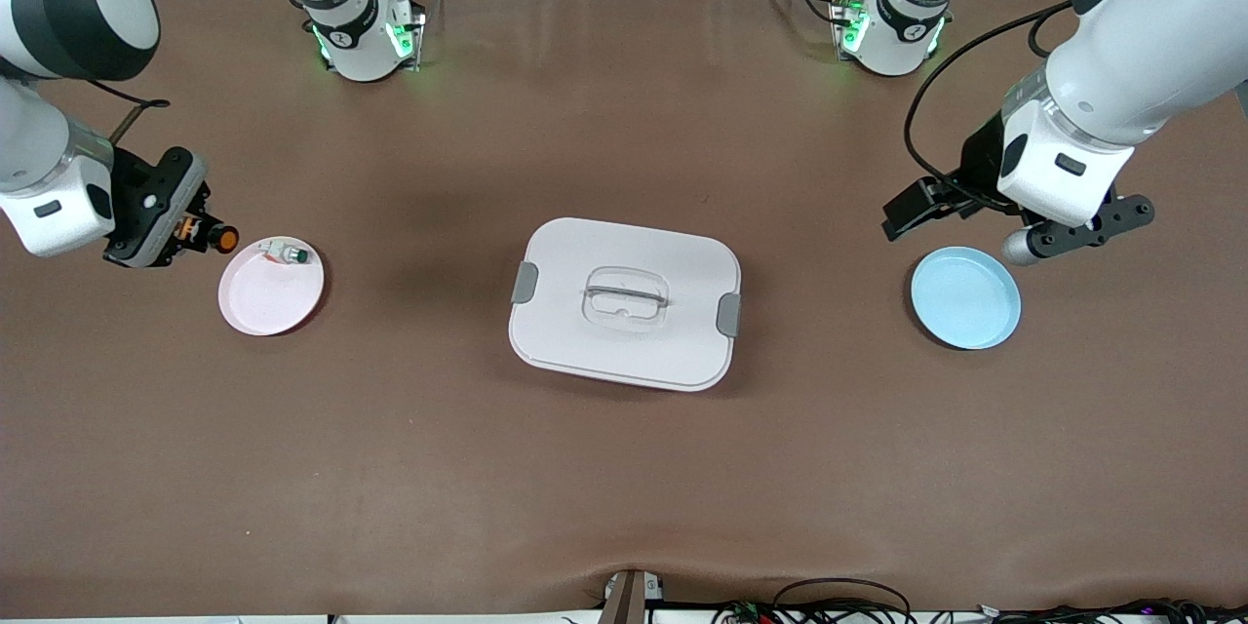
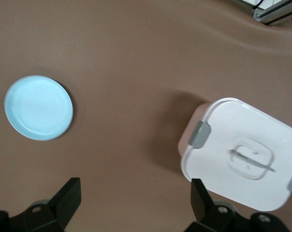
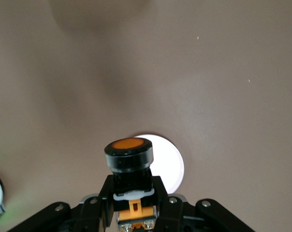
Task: Transfer orange switch to right arm and place
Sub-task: 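Carry the switch to the pink plate while the left gripper withdraws, then lower the switch onto the pink plate and open the right gripper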
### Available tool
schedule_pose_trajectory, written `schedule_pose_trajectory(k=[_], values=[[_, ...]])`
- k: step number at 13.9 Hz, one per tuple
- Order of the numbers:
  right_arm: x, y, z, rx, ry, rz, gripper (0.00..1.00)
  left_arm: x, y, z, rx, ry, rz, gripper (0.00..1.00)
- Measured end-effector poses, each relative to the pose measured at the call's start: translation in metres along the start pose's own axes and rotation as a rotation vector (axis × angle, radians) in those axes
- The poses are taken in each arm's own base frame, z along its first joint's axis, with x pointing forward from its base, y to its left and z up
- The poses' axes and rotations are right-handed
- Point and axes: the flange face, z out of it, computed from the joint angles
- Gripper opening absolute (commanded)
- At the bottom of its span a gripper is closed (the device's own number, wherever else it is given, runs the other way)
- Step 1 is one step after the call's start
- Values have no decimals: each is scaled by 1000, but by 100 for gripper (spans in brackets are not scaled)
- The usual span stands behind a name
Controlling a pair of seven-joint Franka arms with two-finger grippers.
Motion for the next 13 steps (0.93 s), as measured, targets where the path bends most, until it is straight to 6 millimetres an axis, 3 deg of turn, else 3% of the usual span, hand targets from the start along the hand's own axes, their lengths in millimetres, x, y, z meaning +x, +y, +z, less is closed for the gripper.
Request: schedule_pose_trajectory(k=[2,5,7,10,13], values=[[-17,5,16,-19,5,-30,0,15,-26,-2,24,15,83,100],[-37,3,45,-45,13,-60,0,47,-89,-2,32,10,142,100],[-43,1,61,-62,14,-74,0,59,-118,4,35,-8,181,100],[-54,-3,92,-84,8,-71,0,69,-138,17,43,-31,232,100],[-71,-7,121,-103,-7,-66,0,71,-139,22,75,-35,237,100]])
